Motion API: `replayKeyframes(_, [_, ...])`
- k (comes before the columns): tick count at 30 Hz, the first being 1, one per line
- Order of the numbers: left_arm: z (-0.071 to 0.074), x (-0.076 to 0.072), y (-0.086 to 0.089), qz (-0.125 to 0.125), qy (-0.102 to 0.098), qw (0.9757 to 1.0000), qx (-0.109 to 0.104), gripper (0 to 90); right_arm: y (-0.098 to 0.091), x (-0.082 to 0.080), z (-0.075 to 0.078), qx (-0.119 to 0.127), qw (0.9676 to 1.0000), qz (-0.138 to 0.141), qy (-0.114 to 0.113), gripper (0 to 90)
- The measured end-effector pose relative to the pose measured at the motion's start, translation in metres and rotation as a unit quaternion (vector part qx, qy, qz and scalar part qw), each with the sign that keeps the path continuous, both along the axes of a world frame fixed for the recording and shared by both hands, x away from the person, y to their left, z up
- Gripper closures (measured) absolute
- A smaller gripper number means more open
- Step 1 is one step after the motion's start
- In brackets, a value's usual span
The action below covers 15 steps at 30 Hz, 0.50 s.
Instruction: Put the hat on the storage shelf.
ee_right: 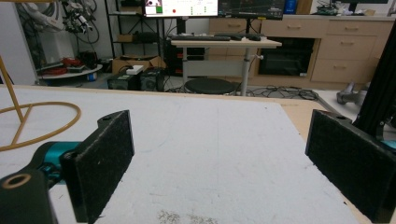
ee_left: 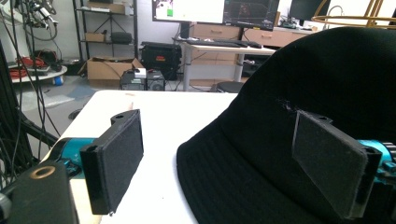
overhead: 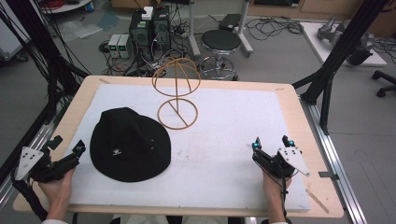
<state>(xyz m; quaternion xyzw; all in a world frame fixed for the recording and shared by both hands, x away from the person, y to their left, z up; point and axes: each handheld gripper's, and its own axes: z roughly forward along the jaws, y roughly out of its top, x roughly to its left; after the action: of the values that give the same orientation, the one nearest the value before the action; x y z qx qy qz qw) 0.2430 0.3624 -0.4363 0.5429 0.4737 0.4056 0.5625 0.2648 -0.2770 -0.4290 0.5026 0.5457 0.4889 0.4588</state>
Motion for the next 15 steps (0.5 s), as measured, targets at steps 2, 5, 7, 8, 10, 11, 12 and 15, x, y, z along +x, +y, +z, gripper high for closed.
replayKeyframes(2, [-0.0001,-0.0001,0.0004,0.000,-0.001,1.0000,-0.002,17.0,0.0004,0.0001,-0.0001,0.003,1.0000,0.002,0.002,7.1])
replayKeyframes(5, [-0.0001,-0.0009,0.0008,0.000,-0.001,1.0000,-0.002,17.0,0.0003,-0.0001,0.0000,0.002,1.0000,0.000,0.001,7.1])
replayKeyframes(7, [-0.0001,-0.0009,0.0008,-0.001,-0.001,1.0000,-0.003,17.0,0.0002,0.0000,0.0000,0.002,1.0000,0.001,0.000,7.1])
replayKeyframes(8, [-0.0001,-0.0009,0.0008,-0.001,-0.001,1.0000,-0.003,17.0,0.0004,0.0000,0.0000,0.004,1.0000,0.001,0.001,7.0])
replayKeyframes(10, [-0.0002,-0.0008,0.0009,-0.002,-0.001,1.0000,-0.006,17.0,0.0001,0.0003,-0.0001,0.003,1.0000,0.003,0.001,7.0])
replayKeyframes(11, [0.0002,-0.0008,0.0012,-0.005,0.000,0.9999,-0.012,16.9,0.0003,0.0004,-0.0002,0.006,1.0000,0.005,0.003,7.1])
replayKeyframes(12, [0.0005,-0.0010,0.0011,-0.005,0.000,0.9999,-0.014,16.8,0.0003,0.0004,-0.0002,0.006,1.0000,0.006,0.003,7.1])
replayKeyframes(15, [0.0011,-0.0009,0.0007,-0.006,-0.001,0.9999,-0.015,16.8,0.0003,0.0006,-0.0003,0.004,1.0000,0.006,0.003,7.0])
